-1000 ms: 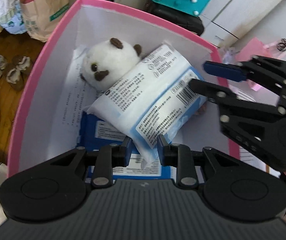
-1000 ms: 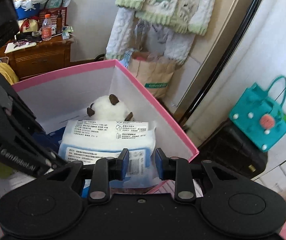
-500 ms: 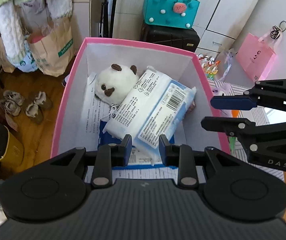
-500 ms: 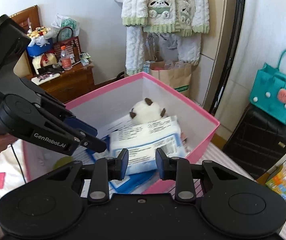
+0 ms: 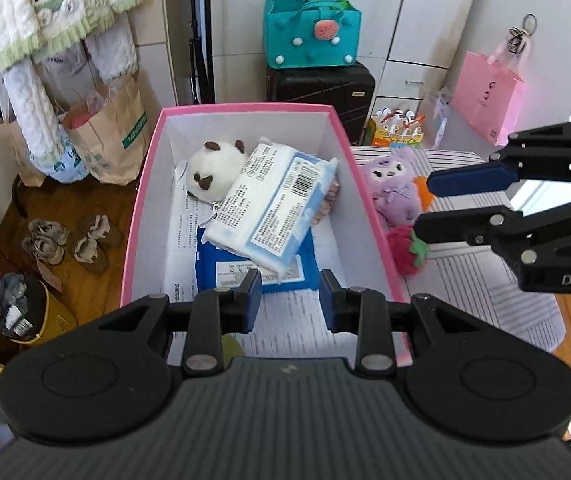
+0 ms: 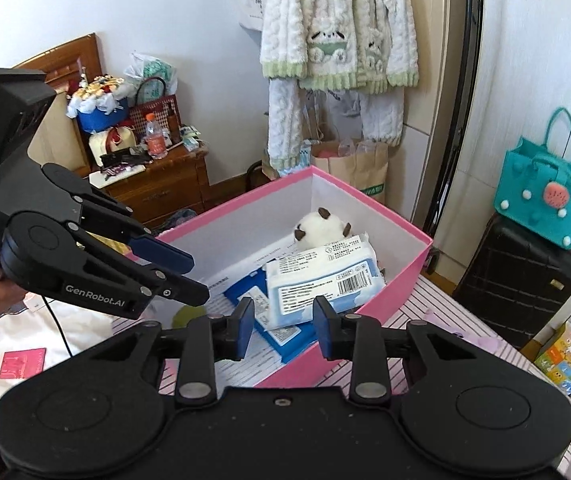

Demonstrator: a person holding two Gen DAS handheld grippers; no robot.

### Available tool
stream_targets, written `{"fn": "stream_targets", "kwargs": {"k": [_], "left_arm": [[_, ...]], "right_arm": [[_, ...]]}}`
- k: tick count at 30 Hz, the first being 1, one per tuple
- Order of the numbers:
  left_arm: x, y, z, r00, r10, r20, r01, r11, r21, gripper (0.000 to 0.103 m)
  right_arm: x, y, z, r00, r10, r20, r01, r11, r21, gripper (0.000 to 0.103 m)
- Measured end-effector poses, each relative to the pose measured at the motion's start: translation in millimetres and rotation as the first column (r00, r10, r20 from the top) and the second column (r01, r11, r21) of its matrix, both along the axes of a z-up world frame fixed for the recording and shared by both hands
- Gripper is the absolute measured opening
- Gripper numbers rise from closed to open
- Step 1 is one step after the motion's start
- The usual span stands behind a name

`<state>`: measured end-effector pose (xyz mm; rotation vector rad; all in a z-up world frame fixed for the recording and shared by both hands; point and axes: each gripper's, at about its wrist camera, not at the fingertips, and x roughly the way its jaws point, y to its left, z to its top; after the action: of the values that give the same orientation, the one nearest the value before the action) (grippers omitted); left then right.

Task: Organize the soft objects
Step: 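Move the left tool away from the box toward the red strawberry plush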

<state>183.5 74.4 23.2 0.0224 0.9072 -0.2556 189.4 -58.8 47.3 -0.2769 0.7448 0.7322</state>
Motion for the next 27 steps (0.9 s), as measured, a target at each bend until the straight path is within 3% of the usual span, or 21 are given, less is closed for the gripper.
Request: {"fn": "stream_targets", "kwargs": {"k": [4,8,14,22,27], "left_arm": [[-23.0,-5.7,15.7,1.000,-0.021,0.021,0.021,1.000,0.017,0.032],[-45.1,-9.3,23.4,0.999,-0.051,-0.011,0.051,0.999,0.002,0.034],[-77.9,-16.8,37.7,0.998,-0.062,0.029,0.060,0.997,0.050,0.035],[-115.2,-35.1,52.7,0.989,-0.115,0.088,0.107,0.990,0.089,0.041],[-126.3,-46.1,45.0,0.987,-0.143,0.074,0.137,0.987,0.084,0.041]], "right_arm": [[-24.0,-9.0,17.0,1.000,0.009,0.024,-0.009,1.000,0.009,0.040],[-47.4,-15.9,29.6,0.998,0.019,0.056,-0.019,1.000,0.004,0.040],[-76.1,-26.2,41.2,0.994,0.030,0.106,-0.030,1.000,0.003,0.042],[-107.7,-44.8,46.8,0.992,0.038,0.122,-0.040,0.999,0.011,0.048],[-125.0,-63.2,39.7,0.994,0.024,0.104,-0.026,0.999,0.024,0.052]]}}
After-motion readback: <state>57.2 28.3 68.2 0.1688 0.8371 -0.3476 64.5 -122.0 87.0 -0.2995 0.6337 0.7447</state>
